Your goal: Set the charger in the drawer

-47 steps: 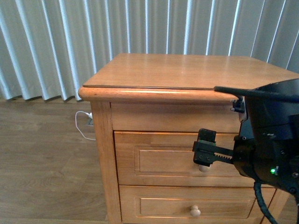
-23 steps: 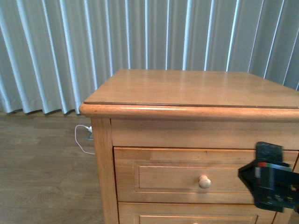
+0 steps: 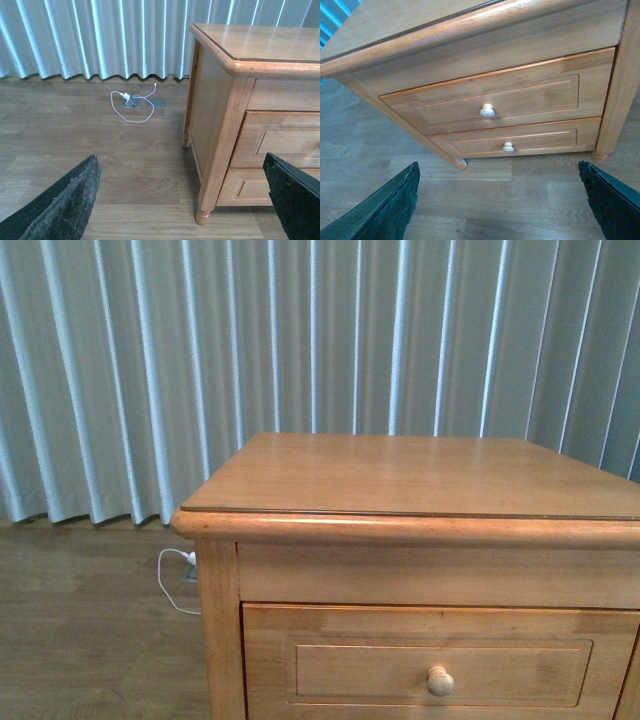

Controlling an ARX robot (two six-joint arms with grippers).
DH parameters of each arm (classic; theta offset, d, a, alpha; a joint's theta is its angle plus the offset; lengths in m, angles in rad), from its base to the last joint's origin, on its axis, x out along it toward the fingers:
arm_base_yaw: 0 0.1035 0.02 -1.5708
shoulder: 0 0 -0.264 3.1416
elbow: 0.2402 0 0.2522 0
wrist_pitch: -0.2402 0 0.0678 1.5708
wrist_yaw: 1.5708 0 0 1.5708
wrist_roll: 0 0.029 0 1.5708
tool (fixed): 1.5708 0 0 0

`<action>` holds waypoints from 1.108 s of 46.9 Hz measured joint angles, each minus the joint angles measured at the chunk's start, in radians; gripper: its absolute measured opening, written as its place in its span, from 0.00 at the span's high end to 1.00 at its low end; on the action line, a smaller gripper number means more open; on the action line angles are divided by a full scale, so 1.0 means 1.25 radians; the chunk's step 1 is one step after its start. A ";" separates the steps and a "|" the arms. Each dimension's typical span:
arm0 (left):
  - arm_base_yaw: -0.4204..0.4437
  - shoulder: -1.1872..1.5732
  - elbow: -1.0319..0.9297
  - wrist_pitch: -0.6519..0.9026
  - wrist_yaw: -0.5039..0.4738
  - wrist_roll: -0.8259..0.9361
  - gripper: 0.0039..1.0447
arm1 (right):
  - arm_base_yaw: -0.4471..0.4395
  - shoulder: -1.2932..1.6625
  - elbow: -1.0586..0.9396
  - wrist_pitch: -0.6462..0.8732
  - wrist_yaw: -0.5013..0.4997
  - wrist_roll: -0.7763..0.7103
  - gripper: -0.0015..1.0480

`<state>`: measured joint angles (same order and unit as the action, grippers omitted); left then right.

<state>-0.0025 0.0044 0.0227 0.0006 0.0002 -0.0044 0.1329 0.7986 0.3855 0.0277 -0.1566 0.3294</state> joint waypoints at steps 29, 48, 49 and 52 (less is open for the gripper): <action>0.000 0.000 0.000 0.000 0.000 0.000 0.06 | -0.103 -0.210 -0.251 0.345 0.131 -0.260 0.98; 0.000 0.000 0.000 0.000 0.000 0.000 0.06 | -0.104 -0.333 -0.305 0.282 0.127 -0.261 0.99; 0.000 0.000 0.000 0.000 0.000 0.000 0.06 | -0.104 -0.338 -0.305 0.277 0.127 -0.261 0.99; 0.000 0.000 0.000 0.000 0.000 0.000 0.06 | -0.105 -0.359 -0.305 0.257 0.127 -0.261 0.99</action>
<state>-0.0025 0.0044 0.0227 0.0006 0.0002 -0.0044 0.0021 0.3496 0.0048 0.3489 0.0021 0.0036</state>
